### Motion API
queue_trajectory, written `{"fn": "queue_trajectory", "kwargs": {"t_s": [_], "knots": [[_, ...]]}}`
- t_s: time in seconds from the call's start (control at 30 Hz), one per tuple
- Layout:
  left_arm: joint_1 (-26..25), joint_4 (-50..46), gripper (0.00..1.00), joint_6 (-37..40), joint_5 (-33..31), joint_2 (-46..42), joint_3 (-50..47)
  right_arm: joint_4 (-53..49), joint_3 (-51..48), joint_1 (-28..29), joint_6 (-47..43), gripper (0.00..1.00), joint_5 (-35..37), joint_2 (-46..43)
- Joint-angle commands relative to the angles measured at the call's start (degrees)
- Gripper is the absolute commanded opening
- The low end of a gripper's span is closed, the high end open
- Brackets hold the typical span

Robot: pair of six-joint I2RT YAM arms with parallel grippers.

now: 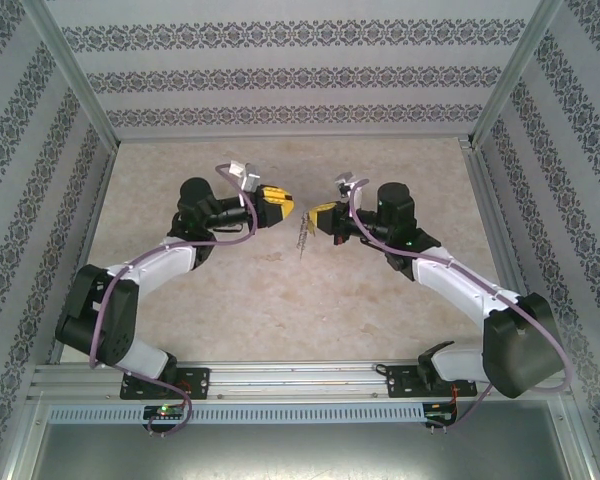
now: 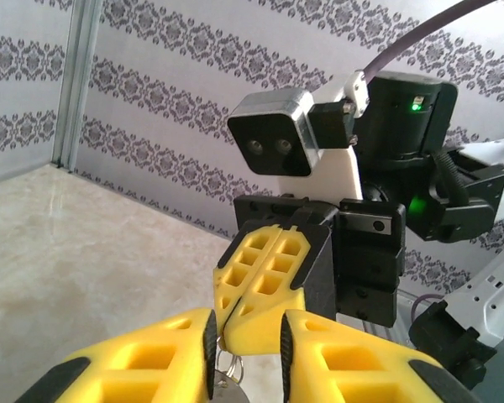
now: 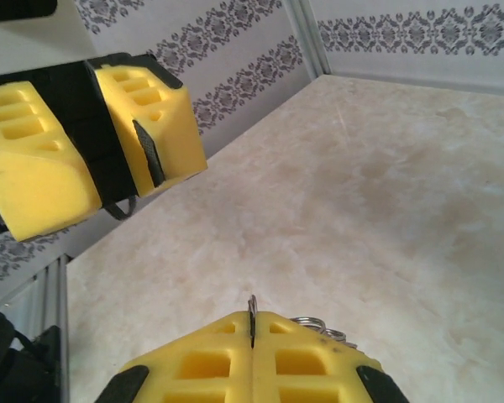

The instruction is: Put the keys on the keyring

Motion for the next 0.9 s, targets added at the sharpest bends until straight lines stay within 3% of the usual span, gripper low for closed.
{"fn": "queue_trajectory", "kwargs": {"t_s": [0.0,0.17,0.43,0.87], "knots": [[1.5,-19.4,0.31,13.2,2.7,-1.1,4.8,-7.4,4.8,-0.4,-7.9,0.0,1.4,0.1],[3.5,-26.9,0.34,17.0,5.2,1.5,9.6,-19.7,12.4,-0.3,-15.7,0.0,1.0,3.1],[3.8,-40.8,0.34,24.9,8.9,6.1,16.9,-26.9,18.5,-0.3,-21.3,0.0,-1.1,5.7],[2.5,-40.6,0.31,25.0,11.4,8.6,17.7,-27.8,20.9,0.0,-21.9,0.0,-2.9,8.6]]}}
